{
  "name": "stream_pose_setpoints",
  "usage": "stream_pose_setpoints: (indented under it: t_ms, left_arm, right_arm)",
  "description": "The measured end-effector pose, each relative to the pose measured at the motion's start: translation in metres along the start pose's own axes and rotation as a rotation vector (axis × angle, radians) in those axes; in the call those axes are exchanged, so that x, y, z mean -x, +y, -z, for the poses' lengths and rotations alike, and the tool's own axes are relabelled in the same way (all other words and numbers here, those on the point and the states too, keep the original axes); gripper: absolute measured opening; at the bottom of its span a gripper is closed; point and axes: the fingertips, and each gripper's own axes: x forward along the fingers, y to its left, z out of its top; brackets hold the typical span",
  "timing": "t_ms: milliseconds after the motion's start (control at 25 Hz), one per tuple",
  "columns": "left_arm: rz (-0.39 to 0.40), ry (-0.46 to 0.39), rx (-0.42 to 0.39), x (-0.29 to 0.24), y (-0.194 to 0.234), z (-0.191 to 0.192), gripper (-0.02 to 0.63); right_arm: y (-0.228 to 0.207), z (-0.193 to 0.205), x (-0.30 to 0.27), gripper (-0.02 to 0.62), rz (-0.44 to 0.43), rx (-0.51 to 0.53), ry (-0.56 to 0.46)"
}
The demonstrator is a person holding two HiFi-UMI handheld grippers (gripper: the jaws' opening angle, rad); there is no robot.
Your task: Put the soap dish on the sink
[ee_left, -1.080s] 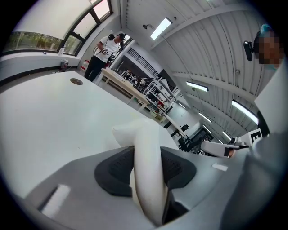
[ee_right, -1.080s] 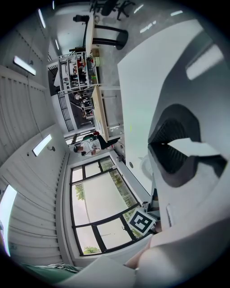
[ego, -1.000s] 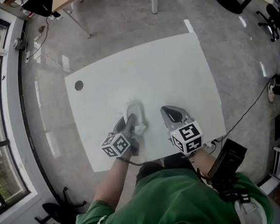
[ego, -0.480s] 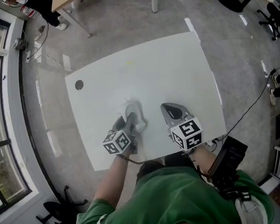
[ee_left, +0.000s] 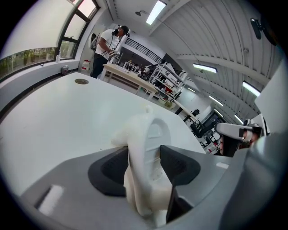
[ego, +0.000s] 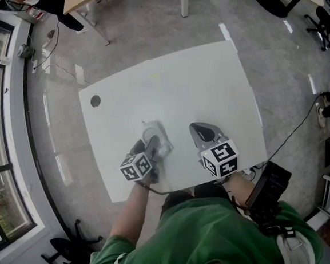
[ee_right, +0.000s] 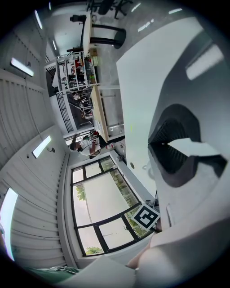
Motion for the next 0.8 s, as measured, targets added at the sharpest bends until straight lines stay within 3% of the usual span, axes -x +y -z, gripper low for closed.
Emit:
stream_pose_setpoints:
  t_ms: [400, 680, 800]
  left_arm:
    - [0.005, 0.042, -0.061, 0.004, -0.003, 0.002, 0.250]
    - [-0.011, -0.061, -0.101, 0.016, -0.001, -0.014, 0.275]
    - [-0.024, -0.172, -0.119, 0.045, -0.004, -0.026, 0.229]
  right_arm:
    - [0.006, -0.004, 0.002, 0.003, -0.005, 0.010, -0.003]
    - [0.003, -0.005, 0.000, 0.003, -0.006, 0.028, -0.017]
    - [0.014, -0.009, 0.011, 0.003, -0.002, 0.040, -0.034]
